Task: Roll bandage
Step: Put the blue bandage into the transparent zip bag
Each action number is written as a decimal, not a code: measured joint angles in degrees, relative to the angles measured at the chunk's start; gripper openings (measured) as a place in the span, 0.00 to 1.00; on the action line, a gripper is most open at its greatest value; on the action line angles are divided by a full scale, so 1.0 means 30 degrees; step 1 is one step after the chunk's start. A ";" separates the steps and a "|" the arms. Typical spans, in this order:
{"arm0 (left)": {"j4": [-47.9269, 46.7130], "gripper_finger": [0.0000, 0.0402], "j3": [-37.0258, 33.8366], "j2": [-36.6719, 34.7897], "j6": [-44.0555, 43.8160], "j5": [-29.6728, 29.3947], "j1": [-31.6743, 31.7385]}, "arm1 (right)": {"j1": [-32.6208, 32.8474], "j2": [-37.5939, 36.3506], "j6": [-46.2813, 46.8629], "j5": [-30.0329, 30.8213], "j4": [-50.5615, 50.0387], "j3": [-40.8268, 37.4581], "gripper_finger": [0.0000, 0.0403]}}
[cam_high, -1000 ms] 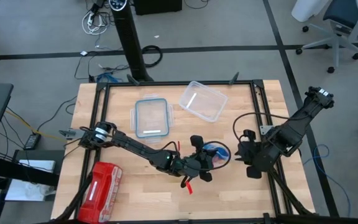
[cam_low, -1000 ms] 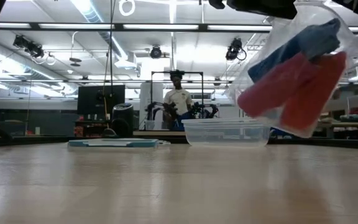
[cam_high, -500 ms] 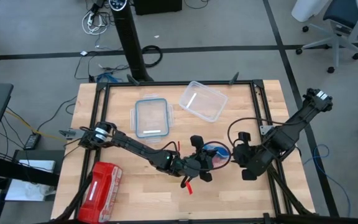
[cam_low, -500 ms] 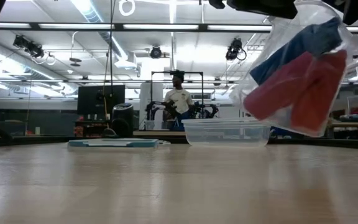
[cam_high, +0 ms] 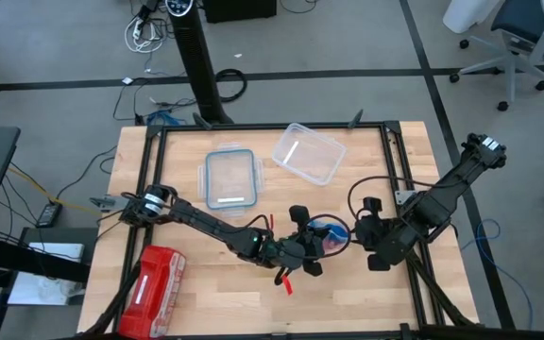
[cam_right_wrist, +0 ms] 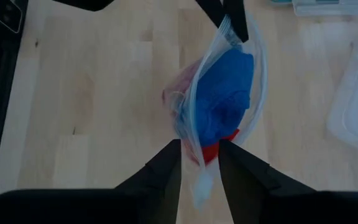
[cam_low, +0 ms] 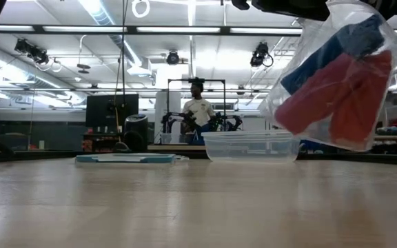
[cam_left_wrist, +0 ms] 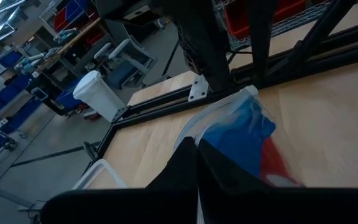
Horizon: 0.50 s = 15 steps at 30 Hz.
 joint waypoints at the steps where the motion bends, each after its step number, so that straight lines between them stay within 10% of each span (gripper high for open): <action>1: 0.0003 0.00 0.0000 0.0000 0.0000 0.0000 0.0000 | -0.0014 0.0040 0.0000 0.0024 -0.0001 0.0000 0.26; 15: 0.0499 0.00 0.0003 0.0000 -0.0007 -0.0029 0.0000 | -0.0094 0.0350 -0.0645 0.0017 0.2390 -0.2014 0.22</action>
